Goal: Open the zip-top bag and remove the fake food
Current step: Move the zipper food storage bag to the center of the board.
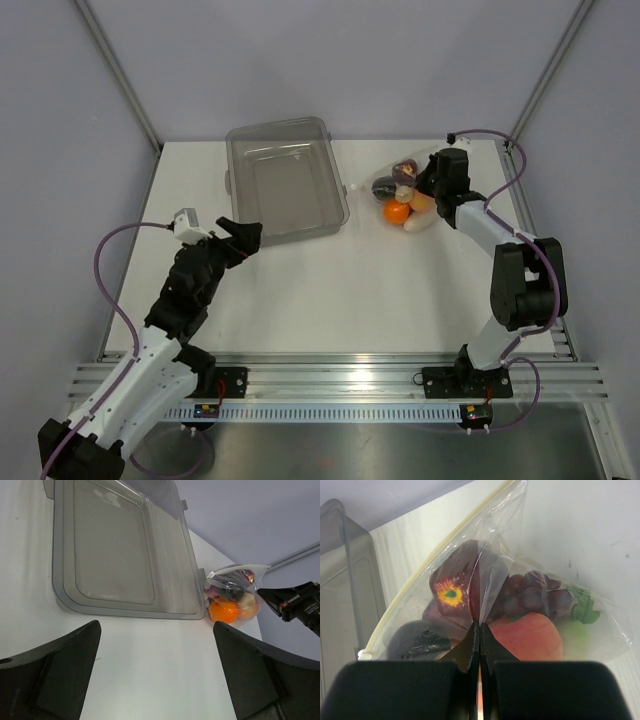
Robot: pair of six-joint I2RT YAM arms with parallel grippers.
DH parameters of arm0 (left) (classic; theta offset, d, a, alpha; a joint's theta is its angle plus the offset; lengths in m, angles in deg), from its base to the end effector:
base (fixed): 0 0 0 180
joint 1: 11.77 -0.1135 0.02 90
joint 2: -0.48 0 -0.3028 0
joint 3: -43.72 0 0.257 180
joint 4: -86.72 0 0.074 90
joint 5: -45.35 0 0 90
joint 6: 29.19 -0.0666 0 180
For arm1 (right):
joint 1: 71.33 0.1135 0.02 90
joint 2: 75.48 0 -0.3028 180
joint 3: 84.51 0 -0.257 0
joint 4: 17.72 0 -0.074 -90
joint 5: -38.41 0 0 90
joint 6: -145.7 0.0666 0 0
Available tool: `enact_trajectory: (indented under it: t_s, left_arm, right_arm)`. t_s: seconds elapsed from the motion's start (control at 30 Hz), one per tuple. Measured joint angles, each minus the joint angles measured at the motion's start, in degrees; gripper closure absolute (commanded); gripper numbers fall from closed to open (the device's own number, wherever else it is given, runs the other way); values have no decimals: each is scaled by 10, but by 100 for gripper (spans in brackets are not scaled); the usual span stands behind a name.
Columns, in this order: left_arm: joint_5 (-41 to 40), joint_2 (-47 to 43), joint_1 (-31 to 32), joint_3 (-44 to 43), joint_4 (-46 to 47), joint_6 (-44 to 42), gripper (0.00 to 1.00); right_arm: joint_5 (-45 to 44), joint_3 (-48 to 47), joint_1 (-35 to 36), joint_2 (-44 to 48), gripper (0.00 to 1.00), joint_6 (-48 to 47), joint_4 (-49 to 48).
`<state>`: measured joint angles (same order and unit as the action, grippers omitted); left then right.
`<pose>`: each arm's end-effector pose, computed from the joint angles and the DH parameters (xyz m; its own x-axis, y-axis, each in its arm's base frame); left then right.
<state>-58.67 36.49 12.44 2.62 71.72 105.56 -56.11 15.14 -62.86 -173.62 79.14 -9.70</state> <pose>0.1595 -0.0540 0.2905 -0.2383 -0.6417 -0.7289 0.0175 0.7476 -0.6639 0.4300 0.0587 0.2736 -0.4256 0.3375 -0.8396 0.1010 0.9397 0.3266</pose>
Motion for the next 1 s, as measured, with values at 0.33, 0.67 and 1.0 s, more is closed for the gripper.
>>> enact_trajectory:
  t_s: [0.33,0.67,1.0]
  left_arm:
    - [64,42,2,-1,42,-29,1]
    - [76,42,38,-1,79,-43,1]
    - [79,51,56,9,121,-40,2]
  right_arm:
    - [-22,155,24,154,100,34,-9]
    - [-43,241,70,298,100,57,32]
    - [-54,342,72,422,100,90,72]
